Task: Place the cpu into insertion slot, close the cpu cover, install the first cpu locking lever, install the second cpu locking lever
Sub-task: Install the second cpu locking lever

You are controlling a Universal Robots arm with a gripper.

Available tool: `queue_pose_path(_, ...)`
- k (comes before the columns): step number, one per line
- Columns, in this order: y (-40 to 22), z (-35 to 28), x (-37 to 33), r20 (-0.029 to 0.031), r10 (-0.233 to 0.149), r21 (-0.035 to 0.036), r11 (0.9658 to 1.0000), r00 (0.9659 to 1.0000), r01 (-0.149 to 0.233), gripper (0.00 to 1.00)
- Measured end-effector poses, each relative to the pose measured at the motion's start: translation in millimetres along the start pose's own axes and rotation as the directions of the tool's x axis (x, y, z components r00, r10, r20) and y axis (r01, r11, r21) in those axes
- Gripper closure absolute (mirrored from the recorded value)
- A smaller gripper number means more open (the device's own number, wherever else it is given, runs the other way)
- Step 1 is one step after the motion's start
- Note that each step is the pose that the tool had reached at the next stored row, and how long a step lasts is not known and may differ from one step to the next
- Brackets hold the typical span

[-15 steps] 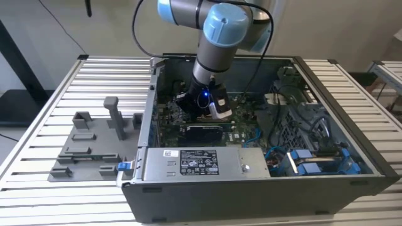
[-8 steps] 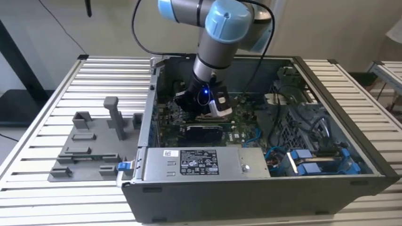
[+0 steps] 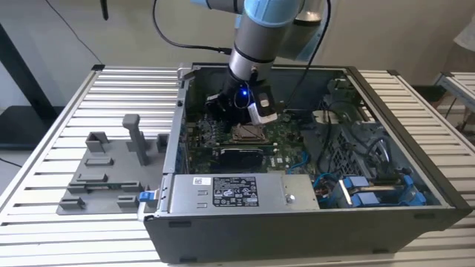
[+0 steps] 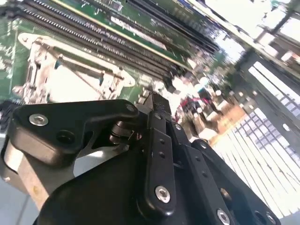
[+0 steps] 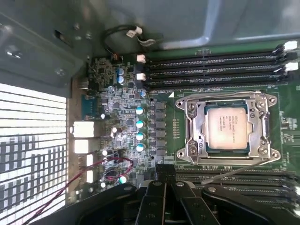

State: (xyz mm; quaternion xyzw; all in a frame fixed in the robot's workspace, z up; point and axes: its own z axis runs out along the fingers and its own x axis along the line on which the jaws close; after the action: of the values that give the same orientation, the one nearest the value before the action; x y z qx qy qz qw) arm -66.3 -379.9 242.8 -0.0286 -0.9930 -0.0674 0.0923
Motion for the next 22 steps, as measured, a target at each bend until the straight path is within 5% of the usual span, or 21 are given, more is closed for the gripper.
queue_pose_path(4, 1.7, -13.0, 2.4, 0.0019, 0.0, 0.0, 1.0, 1.0, 0.0, 0.89)
queue_pose_path(8, 1.9, -13.8, 0.5, 0.0268, -0.005, -0.0048, 1.0, 0.9996, 0.005, 0.89)
queue_pose_path(11, 2.2, -15.9, -0.4, 0.0369, -0.006, -0.0055, 1.0, 0.9993, 0.006, 0.89)
queue_pose_path(18, 3.6, -24.3, -4.2, 0.0515, -0.008, -0.0063, 0.9999, 0.9986, 0.008, 0.89)
queue_pose_path(22, 4.1, -25.6, -10.9, 0.0541, -0.008, -0.0065, 0.9999, 0.9985, 0.009, 0.89)
